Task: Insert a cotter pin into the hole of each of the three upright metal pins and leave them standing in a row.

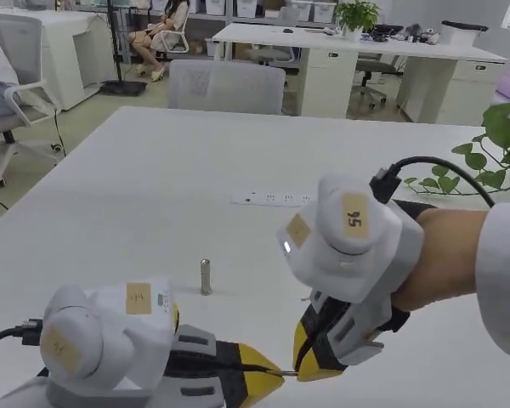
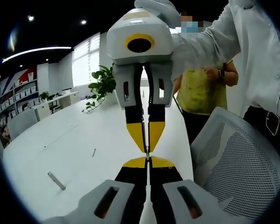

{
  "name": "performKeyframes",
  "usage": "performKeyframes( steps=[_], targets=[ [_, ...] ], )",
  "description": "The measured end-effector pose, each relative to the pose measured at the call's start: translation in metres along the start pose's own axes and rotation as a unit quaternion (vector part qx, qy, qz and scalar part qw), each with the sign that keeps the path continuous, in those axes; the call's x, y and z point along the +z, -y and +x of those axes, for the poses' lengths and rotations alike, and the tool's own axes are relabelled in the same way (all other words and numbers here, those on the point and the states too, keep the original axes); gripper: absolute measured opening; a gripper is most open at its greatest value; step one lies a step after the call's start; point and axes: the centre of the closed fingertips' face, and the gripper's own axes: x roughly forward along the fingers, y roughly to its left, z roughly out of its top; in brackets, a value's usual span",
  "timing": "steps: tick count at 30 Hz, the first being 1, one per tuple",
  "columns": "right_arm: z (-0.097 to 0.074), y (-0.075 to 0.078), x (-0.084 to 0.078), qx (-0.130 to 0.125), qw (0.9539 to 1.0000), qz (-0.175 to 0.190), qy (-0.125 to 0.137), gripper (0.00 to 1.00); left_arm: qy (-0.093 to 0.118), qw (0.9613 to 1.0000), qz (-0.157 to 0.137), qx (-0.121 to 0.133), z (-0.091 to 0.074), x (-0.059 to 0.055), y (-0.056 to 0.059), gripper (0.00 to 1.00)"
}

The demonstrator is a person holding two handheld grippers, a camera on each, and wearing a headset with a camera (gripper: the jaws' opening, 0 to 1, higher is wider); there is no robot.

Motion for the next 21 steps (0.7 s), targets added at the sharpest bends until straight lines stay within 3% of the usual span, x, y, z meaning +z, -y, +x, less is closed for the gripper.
performKeyframes(
  steps=[21],
  targets=[
    [0.0002, -0.0012, 0.0008, 0.005, 1.0000, -0.008, 0.000, 0.04, -0.001, 1.0000, 0.004, -0.003, -0.0024, -0.0026, 0.0027, 0.00]
  ],
)
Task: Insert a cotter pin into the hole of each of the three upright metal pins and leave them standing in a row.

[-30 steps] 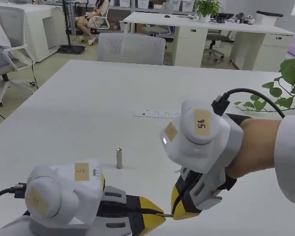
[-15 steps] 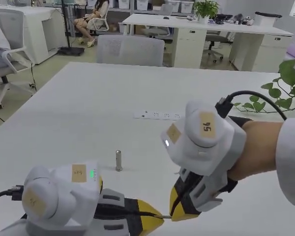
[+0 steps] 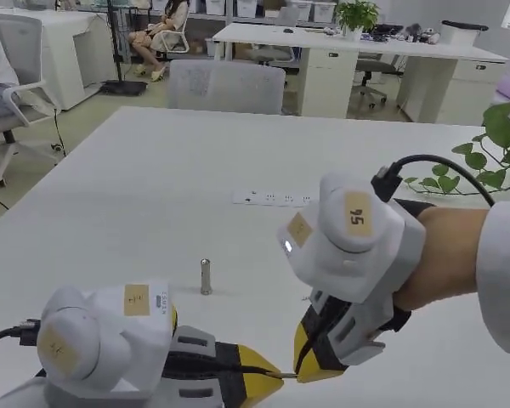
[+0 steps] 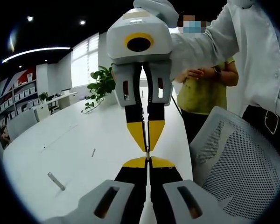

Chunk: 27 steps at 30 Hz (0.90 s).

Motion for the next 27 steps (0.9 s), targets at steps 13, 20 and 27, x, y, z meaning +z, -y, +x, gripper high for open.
performKeyframes(
  steps=[13, 20, 27],
  targets=[
    [-0.001, 0.001, 0.003, -0.006, 0.9999, -0.010, 0.011, 0.08, 0.002, 1.0000, -0.006, -0.001, -0.001, 0.001, -0.001, 0.00],
    [-0.003, 0.000, -0.001, -0.009, 0.9998, -0.006, 0.018, 0.12, -0.002, 0.9999, -0.013, -0.003, -0.003, -0.001, -0.001, 0.00],
    [-0.005, -0.002, -0.008, -0.018, 0.9995, 0.000, 0.028, 0.12, 0.001, 0.9995, -0.030, -0.003, -0.006, -0.002, -0.004, 0.00]
  ],
)
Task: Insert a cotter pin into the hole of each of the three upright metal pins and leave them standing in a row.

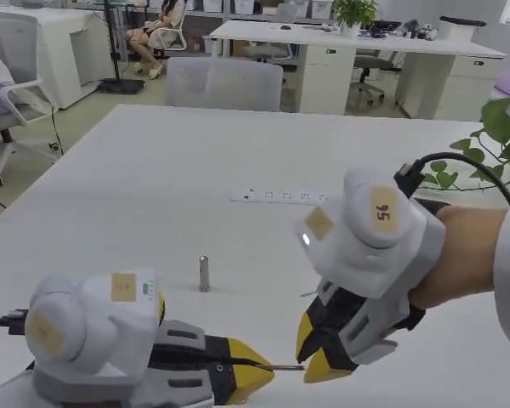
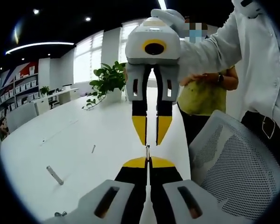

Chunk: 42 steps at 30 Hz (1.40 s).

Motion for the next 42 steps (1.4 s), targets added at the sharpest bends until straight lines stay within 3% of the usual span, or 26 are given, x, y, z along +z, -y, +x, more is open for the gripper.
performKeyframes(
  steps=[7, 12, 15, 36, 42],
  targets=[
    [-0.002, 0.002, 0.001, -0.027, 0.9993, -0.003, 0.026, 0.12, 0.006, 0.9997, -0.023, -0.007, -0.003, 0.001, -0.001, 0.00],
    [-0.005, 0.007, 0.009, -0.061, 0.9962, -0.025, 0.057, 0.11, 0.011, 0.9991, -0.038, -0.013, -0.003, 0.002, 0.000, 0.00],
    [-0.005, 0.007, 0.011, -0.068, 0.9951, -0.029, 0.065, 0.11, 0.012, 0.9989, -0.042, -0.016, -0.003, 0.002, 0.001, 0.00],
    [0.003, 0.000, 0.006, -0.078, 0.9930, -0.055, 0.069, 0.06, 0.022, 0.9966, -0.073, -0.029, -0.002, 0.005, 0.008, 0.00],
    [0.000, -0.002, 0.007, -0.063, 0.9948, -0.033, 0.072, 0.05, 0.016, 0.9974, -0.066, -0.026, -0.002, 0.001, 0.007, 0.00]
  ],
)
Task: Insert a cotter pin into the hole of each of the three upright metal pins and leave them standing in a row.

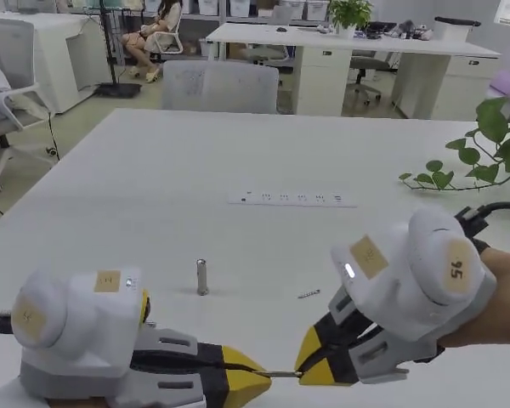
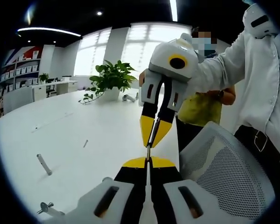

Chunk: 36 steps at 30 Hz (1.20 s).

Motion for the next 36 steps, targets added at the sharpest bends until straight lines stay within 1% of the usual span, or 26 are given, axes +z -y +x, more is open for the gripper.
performKeyframes(
  steps=[2, 3, 4, 13, 19, 21, 29, 30, 36],
  targets=[
    [-0.001, -0.001, 0.000, 0.004, 1.0000, 0.006, -0.001, 0.04, 0.000, 1.0000, 0.001, -0.003, 0.000, 0.000, 0.002, 0.00],
    [-0.001, -0.002, 0.000, 0.009, 0.9999, 0.012, -0.002, 0.04, -0.002, 0.9999, 0.012, 0.002, 0.000, -0.001, 0.001, 0.00],
    [0.000, -0.002, 0.001, 0.010, 0.9998, 0.015, -0.003, 0.04, -0.005, 0.9999, 0.016, 0.004, 0.000, -0.001, 0.001, 0.00],
    [0.000, -0.006, 0.000, 0.024, 0.9988, 0.041, -0.011, 0.04, -0.006, 0.9998, 0.019, 0.004, 0.001, -0.002, 0.001, 0.00],
    [0.000, -0.008, -0.001, 0.029, 0.9982, 0.050, -0.013, 0.04, -0.009, 0.9994, 0.032, 0.003, 0.001, -0.003, 0.001, 0.00],
    [-0.001, -0.008, -0.001, 0.031, 0.9981, 0.052, -0.013, 0.04, -0.009, 0.9992, 0.039, 0.006, 0.002, -0.003, 0.000, 0.03],
    [0.000, -0.010, -0.002, 0.034, 0.9977, 0.057, -0.014, 0.03, -0.010, 0.9989, 0.043, 0.013, 0.002, -0.005, -0.003, 0.13],
    [-0.001, -0.010, -0.004, 0.035, 0.9975, 0.060, -0.016, 0.03, -0.013, 0.9986, 0.048, 0.016, 0.001, -0.006, -0.004, 0.13],
    [-0.001, -0.009, -0.008, 0.032, 0.9966, 0.075, -0.013, 0.03, -0.017, 0.9986, 0.046, 0.021, -0.002, -0.012, -0.006, 0.14]
  ],
)
